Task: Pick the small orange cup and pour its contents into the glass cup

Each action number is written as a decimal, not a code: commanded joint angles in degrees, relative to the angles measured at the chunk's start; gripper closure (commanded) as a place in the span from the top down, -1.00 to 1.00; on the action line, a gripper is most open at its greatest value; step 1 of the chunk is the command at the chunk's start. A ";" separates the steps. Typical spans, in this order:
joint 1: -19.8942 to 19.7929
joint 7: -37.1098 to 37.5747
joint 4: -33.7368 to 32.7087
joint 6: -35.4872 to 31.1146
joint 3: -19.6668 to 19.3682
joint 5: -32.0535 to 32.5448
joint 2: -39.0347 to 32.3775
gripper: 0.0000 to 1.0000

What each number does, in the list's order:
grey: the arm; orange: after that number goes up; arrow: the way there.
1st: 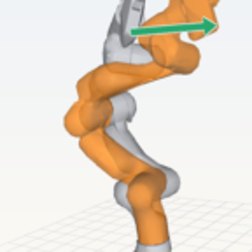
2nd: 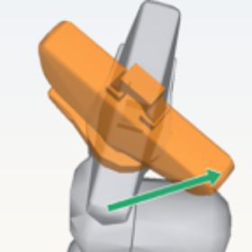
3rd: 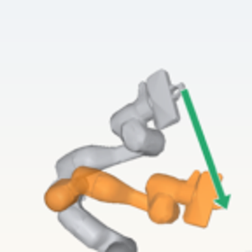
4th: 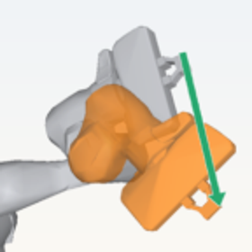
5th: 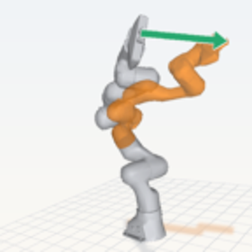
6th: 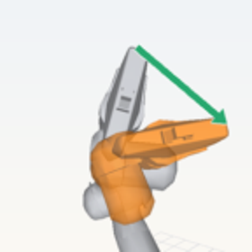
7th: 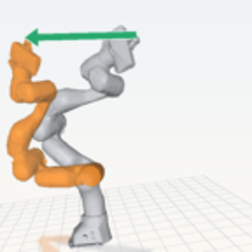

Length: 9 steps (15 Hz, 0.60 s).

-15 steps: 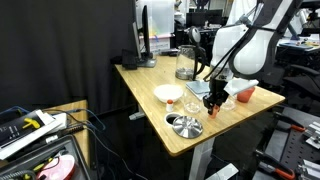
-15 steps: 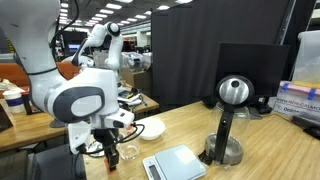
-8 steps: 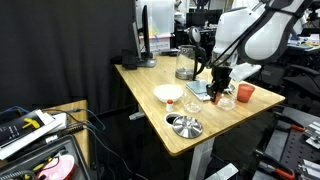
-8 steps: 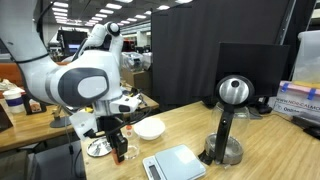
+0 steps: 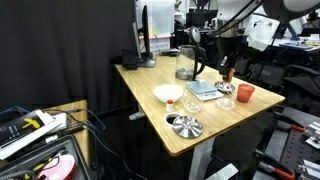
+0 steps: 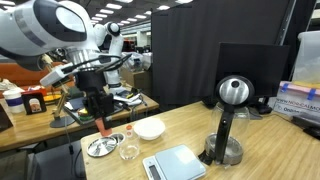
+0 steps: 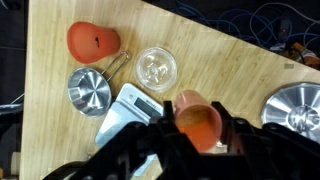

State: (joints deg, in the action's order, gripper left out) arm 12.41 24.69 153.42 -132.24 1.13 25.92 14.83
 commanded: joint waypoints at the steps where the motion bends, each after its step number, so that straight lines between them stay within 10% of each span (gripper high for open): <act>1: -2.88 -2.62 -3.93 7.93 6.36 -0.30 1.00 -0.67; 7: -4.61 -1.34 -3.94 6.00 8.19 -0.69 -1.70 -0.67; 8: -4.36 -1.05 -4.16 7.19 8.74 -0.60 -1.08 -0.17; 9: -4.58 -1.02 -4.12 6.99 8.64 -0.56 -1.67 -0.17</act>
State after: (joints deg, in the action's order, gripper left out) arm 9.21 24.01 149.32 -125.23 8.35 25.79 13.05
